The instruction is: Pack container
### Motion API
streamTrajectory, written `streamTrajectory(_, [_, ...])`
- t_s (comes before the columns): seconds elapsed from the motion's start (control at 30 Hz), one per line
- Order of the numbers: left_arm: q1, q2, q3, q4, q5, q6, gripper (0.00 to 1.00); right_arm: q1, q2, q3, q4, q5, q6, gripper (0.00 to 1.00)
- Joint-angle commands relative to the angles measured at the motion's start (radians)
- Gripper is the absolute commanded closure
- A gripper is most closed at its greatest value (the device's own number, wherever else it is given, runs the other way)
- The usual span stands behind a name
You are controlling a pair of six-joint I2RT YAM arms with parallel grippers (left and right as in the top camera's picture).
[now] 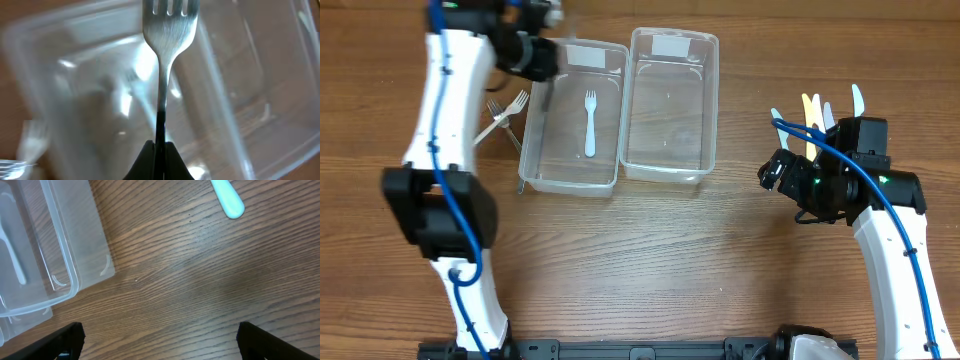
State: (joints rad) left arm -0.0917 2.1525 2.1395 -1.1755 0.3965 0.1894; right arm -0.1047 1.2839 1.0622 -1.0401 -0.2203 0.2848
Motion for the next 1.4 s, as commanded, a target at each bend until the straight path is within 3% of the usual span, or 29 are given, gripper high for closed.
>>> streamTrajectory(0.0, [-0.094, -0.006, -0.108, 0.083, -0.118, -0.259, 0.96, -0.004, -0.008, 0.028, 0.005, 0.010, 0.005, 0.00])
streamTrajectory(0.07, [-0.121, -0.004, -0.146, 0.119, -0.159, -0.319, 0.96, -0.004, -0.008, 0.028, 0.004, 0.010, 0.005, 0.00])
streamTrajectory(0.17, [-0.139, -0.004, -0.170, 0.140, -0.192, -0.359, 0.88, -0.004, -0.008, 0.028, 0.000, 0.010, 0.005, 0.00])
streamTrajectory(0.3, [-0.137, -0.004, -0.156, 0.140, -0.190, -0.358, 0.69, -0.004, -0.008, 0.028, -0.002, 0.010, 0.005, 0.00])
streamTrajectory(0.43, [-0.111, -0.004, -0.084, 0.103, -0.190, -0.356, 0.42, -0.004, -0.008, 0.028, -0.003, 0.010, 0.005, 0.00])
streamTrajectory(0.6, [-0.047, -0.004, 0.061, -0.012, -0.198, -0.255, 0.14, -0.004, -0.008, 0.028, -0.003, 0.010, 0.005, 0.00])
streamTrajectory(0.73, [0.028, -0.005, 0.118, -0.085, -0.314, -0.142, 0.00, -0.004, -0.008, 0.028, -0.003, 0.010, 0.005, 0.00])
streamTrajectory(0.9, [0.146, 0.009, 0.084, -0.087, -0.352, 0.074, 0.00, -0.004, -0.008, 0.028, -0.001, 0.010, 0.005, 0.00])
streamTrajectory(1.03, [0.225, 0.050, 0.021, -0.086, -0.288, 0.296, 0.01, -0.004, -0.008, 0.028, 0.011, 0.010, 0.004, 0.00])
streamTrajectory(1.2, [0.253, 0.102, -0.070, -0.082, -0.292, 0.600, 0.21, -0.004, -0.008, 0.028, 0.024, 0.010, 0.004, 0.00])
streamTrajectory(1.37, [0.255, 0.183, -0.097, -0.068, -0.329, 0.626, 0.27, -0.004, -0.008, 0.028, 0.024, 0.010, 0.005, 0.00])
